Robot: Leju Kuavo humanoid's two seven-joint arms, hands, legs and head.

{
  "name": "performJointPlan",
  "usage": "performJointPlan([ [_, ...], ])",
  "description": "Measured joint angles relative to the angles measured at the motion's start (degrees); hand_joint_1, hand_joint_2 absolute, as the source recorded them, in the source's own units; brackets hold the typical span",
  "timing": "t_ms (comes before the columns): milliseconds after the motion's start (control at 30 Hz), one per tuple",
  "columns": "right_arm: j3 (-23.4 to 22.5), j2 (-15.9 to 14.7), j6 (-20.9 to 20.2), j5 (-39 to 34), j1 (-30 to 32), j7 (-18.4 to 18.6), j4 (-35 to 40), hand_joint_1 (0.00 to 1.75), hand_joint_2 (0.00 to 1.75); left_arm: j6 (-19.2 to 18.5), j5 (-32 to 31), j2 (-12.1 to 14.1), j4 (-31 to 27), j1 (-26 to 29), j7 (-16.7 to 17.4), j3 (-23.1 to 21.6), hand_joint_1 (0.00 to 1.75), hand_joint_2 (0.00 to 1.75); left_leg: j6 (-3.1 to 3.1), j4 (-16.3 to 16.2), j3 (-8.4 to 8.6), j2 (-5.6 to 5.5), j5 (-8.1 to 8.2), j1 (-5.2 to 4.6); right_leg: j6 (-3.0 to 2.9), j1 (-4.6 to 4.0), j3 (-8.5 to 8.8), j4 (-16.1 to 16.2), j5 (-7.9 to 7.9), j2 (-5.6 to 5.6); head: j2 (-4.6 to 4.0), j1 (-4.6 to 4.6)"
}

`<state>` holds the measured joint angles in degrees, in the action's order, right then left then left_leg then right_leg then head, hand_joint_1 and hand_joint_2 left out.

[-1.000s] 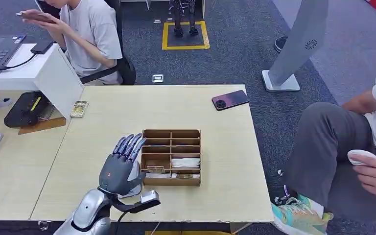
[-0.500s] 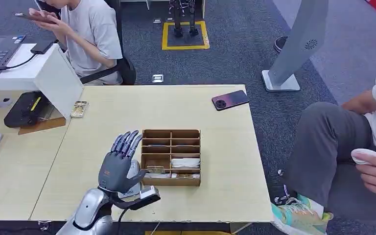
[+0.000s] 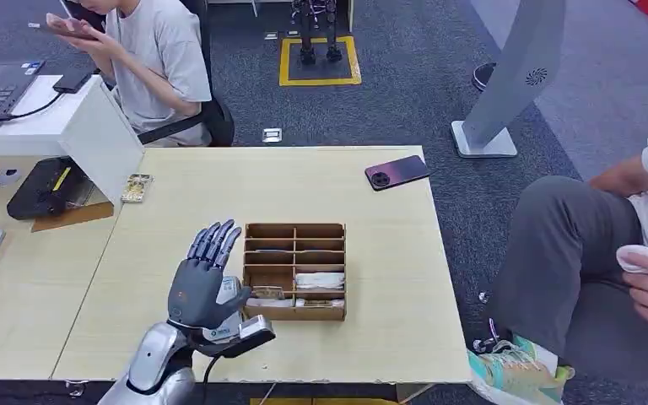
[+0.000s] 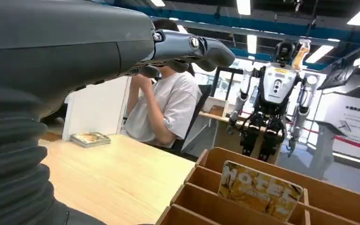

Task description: Pass the card to the sensor for recognition and then transmit it.

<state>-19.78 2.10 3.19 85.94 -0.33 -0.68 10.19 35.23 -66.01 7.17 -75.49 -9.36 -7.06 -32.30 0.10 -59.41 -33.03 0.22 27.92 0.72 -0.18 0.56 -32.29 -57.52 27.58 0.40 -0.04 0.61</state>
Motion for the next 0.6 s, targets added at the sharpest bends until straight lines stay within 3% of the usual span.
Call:
performJointPlan([
  [600,0.00,0.02,0.04,-0.07,0.00,0.00,0.00,0.00,1.75,-0.09,2.43,-0.96,-3.37,0.25,-2.45,0.09,0.00,1.75,0.00,0.00,0.00,0.00,0.00,0.00,0.00,0.00,0.00,0.00,0.00,0.00,0.00,0.00],
])
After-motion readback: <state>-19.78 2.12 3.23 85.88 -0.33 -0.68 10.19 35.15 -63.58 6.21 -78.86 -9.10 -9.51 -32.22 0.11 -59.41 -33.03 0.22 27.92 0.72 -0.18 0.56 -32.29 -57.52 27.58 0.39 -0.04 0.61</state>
